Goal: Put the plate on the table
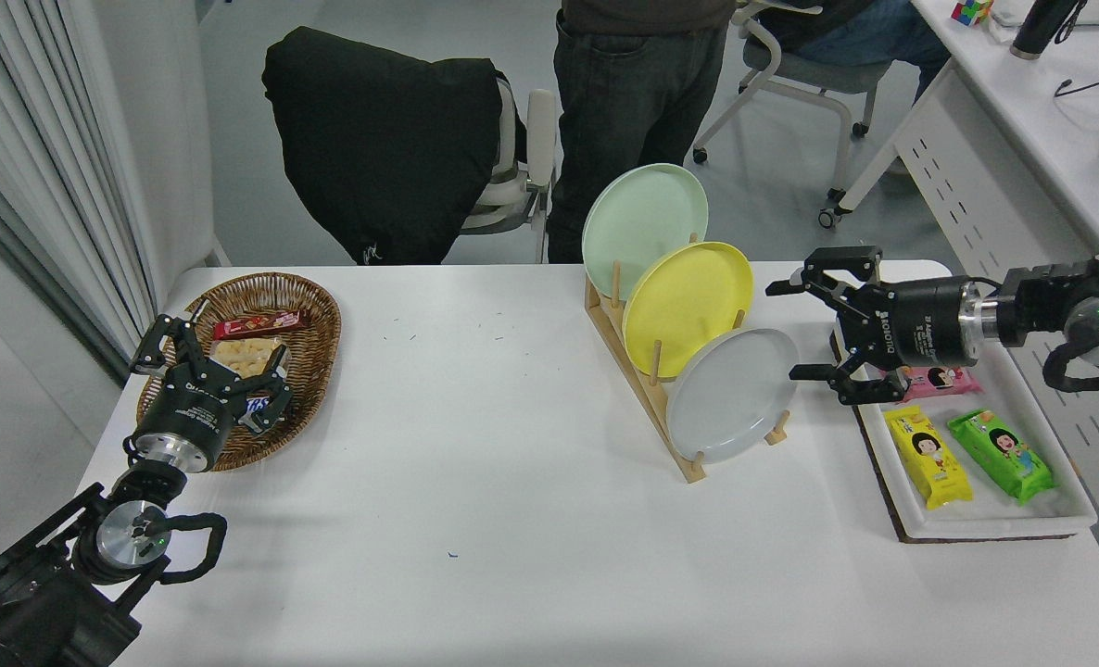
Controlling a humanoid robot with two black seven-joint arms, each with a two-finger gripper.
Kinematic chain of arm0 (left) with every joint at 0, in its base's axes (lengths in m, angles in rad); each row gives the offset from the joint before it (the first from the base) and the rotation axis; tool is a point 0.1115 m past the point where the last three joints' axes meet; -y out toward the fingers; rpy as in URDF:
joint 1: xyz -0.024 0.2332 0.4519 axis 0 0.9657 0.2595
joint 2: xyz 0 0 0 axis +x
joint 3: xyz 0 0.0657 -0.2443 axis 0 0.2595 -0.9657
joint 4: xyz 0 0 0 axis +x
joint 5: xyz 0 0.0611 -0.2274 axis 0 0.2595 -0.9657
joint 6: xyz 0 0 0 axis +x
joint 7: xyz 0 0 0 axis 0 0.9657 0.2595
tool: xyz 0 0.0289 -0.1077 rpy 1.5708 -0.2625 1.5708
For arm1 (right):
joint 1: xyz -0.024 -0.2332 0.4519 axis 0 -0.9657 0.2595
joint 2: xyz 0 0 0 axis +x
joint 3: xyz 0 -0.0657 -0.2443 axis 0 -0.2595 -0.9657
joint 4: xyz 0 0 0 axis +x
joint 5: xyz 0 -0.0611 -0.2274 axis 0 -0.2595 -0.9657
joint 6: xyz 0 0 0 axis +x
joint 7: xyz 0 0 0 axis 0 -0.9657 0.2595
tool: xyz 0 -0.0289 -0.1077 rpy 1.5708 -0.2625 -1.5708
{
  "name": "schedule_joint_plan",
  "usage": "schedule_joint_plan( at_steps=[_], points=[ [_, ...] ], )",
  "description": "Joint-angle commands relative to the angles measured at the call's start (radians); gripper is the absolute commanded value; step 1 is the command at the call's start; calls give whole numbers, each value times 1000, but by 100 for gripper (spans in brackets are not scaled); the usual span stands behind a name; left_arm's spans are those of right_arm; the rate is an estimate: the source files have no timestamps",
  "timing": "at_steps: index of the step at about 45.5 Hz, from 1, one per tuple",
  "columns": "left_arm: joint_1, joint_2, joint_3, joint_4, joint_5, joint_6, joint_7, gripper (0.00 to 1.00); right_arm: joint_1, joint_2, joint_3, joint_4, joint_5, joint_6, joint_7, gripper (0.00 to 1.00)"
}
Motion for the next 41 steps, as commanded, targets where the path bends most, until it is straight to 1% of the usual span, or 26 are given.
schedule_joint_plan(
  at_steps=[1,6,13,23,35,41],
  points=[
    [0,0,0,1,0,1,0,98,-8,29,12,7,46,-173,-104,99],
    [0,0,0,-1,0,1,0,98,-9,42,16,9,71,-205,-110,99],
    [0,0,0,1,0,1,0,98,-12,59,21,10,103,-213,-110,99],
    [0,0,0,1,0,1,0,98,-72,64,196,36,76,-212,-108,99],
    [0,0,0,1,0,-1,0,98,-91,84,214,35,56,-218,-108,99],
    [0,0,0,-1,0,-1,0,98,-72,81,207,29,53,-291,-108,99]
  ],
)
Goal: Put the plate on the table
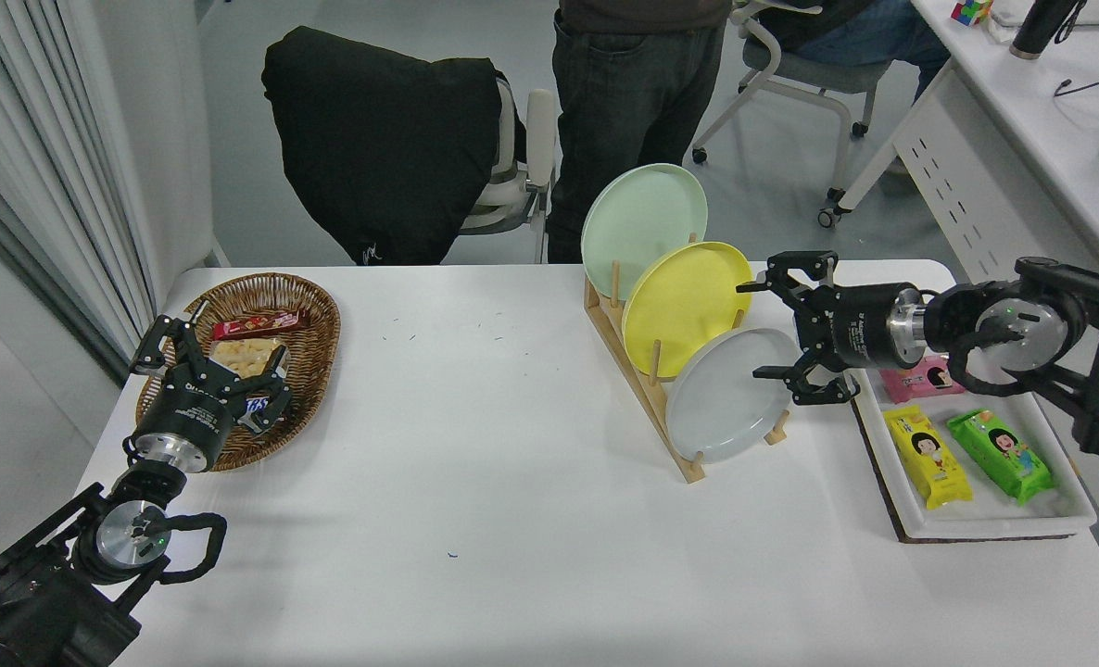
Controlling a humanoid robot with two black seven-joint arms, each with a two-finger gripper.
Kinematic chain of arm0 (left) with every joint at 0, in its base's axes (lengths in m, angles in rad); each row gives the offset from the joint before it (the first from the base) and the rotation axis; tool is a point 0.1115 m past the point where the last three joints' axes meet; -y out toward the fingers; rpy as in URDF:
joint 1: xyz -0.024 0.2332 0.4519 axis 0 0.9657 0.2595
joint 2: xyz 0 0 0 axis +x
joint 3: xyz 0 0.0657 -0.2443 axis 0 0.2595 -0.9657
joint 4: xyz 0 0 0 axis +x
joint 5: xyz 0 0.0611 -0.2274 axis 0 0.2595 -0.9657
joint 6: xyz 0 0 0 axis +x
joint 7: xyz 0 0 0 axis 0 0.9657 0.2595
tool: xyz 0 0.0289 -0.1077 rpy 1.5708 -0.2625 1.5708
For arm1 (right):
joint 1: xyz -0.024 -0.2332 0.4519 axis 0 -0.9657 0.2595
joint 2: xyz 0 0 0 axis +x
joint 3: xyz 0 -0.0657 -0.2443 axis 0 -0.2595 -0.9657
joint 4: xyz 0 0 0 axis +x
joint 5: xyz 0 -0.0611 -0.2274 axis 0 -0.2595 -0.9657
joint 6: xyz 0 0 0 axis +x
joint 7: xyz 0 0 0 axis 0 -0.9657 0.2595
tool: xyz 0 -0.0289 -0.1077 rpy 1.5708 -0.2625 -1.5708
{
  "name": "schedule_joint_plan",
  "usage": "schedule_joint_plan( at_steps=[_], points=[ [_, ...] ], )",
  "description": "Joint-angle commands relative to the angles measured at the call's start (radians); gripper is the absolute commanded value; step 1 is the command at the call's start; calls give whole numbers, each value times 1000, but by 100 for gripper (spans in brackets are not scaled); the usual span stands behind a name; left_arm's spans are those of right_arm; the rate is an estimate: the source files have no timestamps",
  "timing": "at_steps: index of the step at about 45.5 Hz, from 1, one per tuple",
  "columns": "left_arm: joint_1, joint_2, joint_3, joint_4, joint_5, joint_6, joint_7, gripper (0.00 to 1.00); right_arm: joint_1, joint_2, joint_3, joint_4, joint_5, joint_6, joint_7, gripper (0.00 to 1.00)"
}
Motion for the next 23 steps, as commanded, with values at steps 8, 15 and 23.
schedule_joint_plan(
  at_steps=[8,15,23],
  points=[
    [0,0,0,-1,0,-1,0,98,40,6,5,-2,-5,-166,-4,99],
    [0,0,0,-1,0,-1,0,98,46,13,5,-10,3,-173,-27,99],
    [0,0,0,-1,0,0,0,98,52,16,7,-10,9,-204,-99,99]
  ],
)
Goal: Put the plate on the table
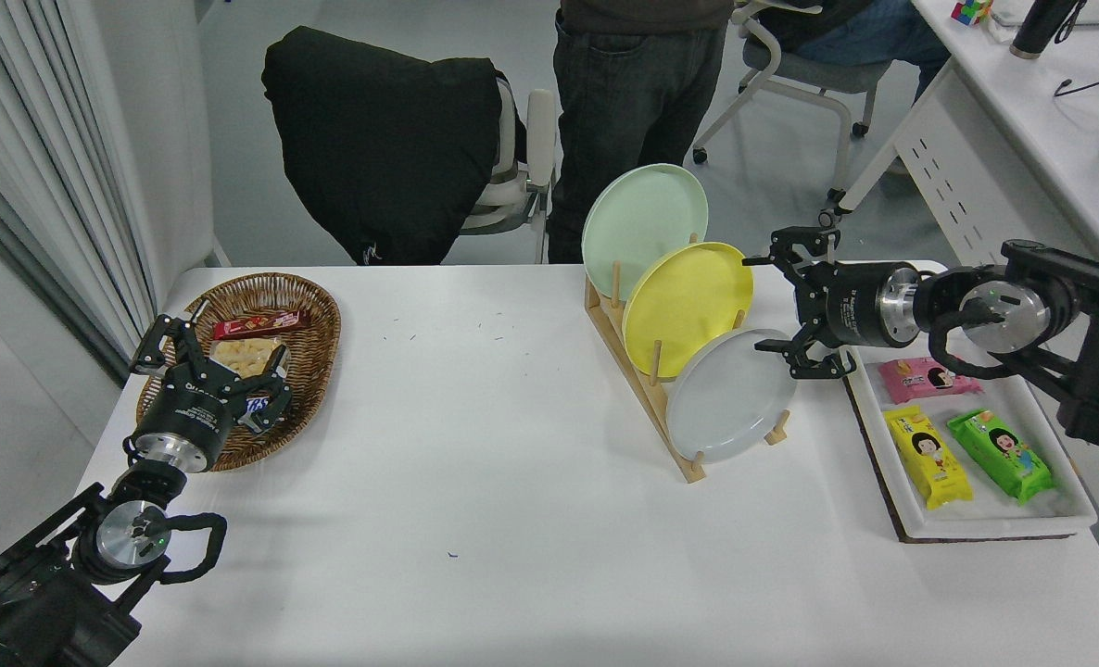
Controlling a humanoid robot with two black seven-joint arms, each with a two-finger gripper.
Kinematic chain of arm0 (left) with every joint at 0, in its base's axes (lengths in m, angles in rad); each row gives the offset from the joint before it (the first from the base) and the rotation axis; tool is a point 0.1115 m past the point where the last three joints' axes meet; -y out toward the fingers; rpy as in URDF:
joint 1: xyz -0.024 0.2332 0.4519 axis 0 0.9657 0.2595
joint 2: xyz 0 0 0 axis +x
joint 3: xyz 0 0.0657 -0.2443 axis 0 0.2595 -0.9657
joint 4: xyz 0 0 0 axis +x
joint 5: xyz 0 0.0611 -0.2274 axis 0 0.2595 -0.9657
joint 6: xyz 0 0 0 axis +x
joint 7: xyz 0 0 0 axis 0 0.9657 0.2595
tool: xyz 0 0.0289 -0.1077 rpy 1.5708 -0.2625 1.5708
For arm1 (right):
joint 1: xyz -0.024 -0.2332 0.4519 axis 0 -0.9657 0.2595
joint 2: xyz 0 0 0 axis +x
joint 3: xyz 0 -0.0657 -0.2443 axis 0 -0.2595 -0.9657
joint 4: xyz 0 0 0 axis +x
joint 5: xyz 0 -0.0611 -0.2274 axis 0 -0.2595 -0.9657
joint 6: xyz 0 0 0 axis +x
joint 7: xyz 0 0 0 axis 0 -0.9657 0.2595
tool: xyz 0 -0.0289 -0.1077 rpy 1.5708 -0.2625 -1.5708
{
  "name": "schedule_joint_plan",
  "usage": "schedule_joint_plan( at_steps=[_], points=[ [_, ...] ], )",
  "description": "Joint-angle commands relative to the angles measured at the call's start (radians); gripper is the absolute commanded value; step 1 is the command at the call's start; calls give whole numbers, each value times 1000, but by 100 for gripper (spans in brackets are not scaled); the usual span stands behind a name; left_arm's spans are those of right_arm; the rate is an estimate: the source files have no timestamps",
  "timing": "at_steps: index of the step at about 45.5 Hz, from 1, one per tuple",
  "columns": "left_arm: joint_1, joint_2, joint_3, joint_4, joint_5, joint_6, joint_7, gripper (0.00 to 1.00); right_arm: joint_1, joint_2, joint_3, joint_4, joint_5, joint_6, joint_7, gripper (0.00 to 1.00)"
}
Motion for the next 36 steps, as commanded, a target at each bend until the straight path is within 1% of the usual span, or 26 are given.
schedule_joint_plan(
  at_steps=[1,8,25,28,35,36],
  points=[
    [0,0,0,1,0,-1,0,98,15,7,1,-3,7,-46,-72,99],
    [0,0,0,-1,0,1,0,98,17,25,1,-3,10,-49,-98,99],
    [0,0,0,-1,0,-1,0,98,17,67,2,-3,29,-46,-121,98],
    [0,0,0,1,0,-1,0,98,17,71,5,-4,30,-46,-123,94],
    [0,0,0,-1,0,0,0,98,17,82,7,-12,30,-46,-129,90],
    [0,0,0,-1,0,-1,0,98,17,85,8,-12,30,-46,-129,88]
  ],
)
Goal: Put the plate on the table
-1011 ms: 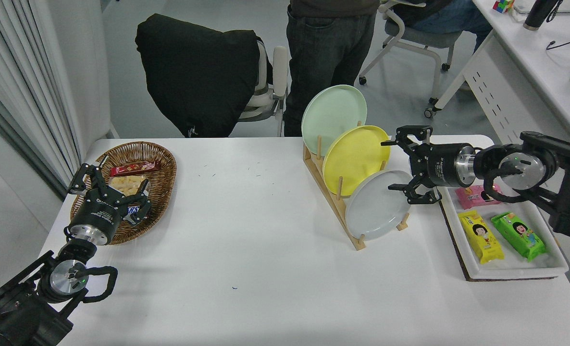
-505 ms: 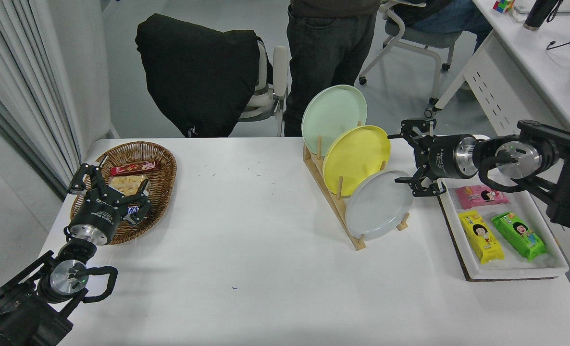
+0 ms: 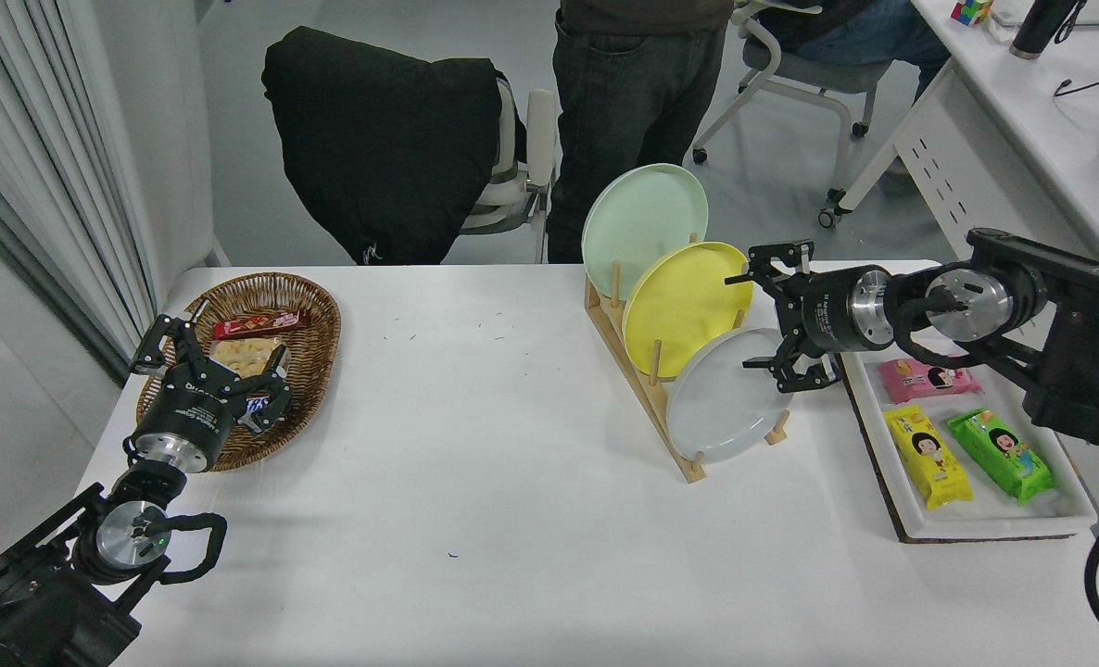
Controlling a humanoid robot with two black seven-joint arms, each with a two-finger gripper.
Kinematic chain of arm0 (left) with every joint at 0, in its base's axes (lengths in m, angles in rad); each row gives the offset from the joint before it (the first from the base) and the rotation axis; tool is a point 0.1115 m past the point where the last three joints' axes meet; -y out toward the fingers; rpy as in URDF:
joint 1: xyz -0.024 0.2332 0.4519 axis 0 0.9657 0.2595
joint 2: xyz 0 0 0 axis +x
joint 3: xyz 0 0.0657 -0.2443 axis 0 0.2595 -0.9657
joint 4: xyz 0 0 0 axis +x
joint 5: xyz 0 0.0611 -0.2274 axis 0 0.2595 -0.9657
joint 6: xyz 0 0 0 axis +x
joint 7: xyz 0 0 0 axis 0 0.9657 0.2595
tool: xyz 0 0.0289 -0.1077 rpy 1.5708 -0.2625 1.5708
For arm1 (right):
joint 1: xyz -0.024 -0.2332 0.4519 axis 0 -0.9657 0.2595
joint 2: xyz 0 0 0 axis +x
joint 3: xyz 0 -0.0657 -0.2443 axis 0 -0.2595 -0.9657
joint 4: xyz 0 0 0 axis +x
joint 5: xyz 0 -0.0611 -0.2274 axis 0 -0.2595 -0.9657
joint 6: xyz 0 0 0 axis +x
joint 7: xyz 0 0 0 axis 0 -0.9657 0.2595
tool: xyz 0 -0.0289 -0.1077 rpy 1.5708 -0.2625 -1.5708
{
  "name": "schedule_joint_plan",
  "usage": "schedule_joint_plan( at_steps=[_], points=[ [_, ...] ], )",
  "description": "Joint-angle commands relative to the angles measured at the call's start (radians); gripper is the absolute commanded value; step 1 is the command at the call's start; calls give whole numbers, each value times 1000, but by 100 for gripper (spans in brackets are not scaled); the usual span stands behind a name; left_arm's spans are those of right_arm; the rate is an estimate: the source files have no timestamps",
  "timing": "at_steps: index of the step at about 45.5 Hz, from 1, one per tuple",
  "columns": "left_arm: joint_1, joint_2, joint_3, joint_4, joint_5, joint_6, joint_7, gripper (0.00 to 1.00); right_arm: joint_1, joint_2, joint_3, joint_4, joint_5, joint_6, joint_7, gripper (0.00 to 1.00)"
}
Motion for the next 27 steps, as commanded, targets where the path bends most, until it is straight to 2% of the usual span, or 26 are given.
schedule_joint_plan(
  at_steps=[1,7,12,21,24,27],
  points=[
    [0,0,0,-1,0,1,0,98,0,25,5,-7,3,-1,-11,86],
    [0,0,0,-1,0,1,0,98,0,26,5,-8,1,-4,-11,84],
    [0,0,0,-1,0,-1,0,98,-3,26,7,-15,0,-7,-11,75],
    [0,0,0,1,0,1,0,98,-4,28,8,-42,-2,-28,-11,74],
    [0,0,0,1,0,1,0,98,-6,28,7,-42,-3,-31,-12,62],
    [0,0,0,1,0,1,0,98,-10,26,3,-42,-3,-31,-17,56]
  ],
)
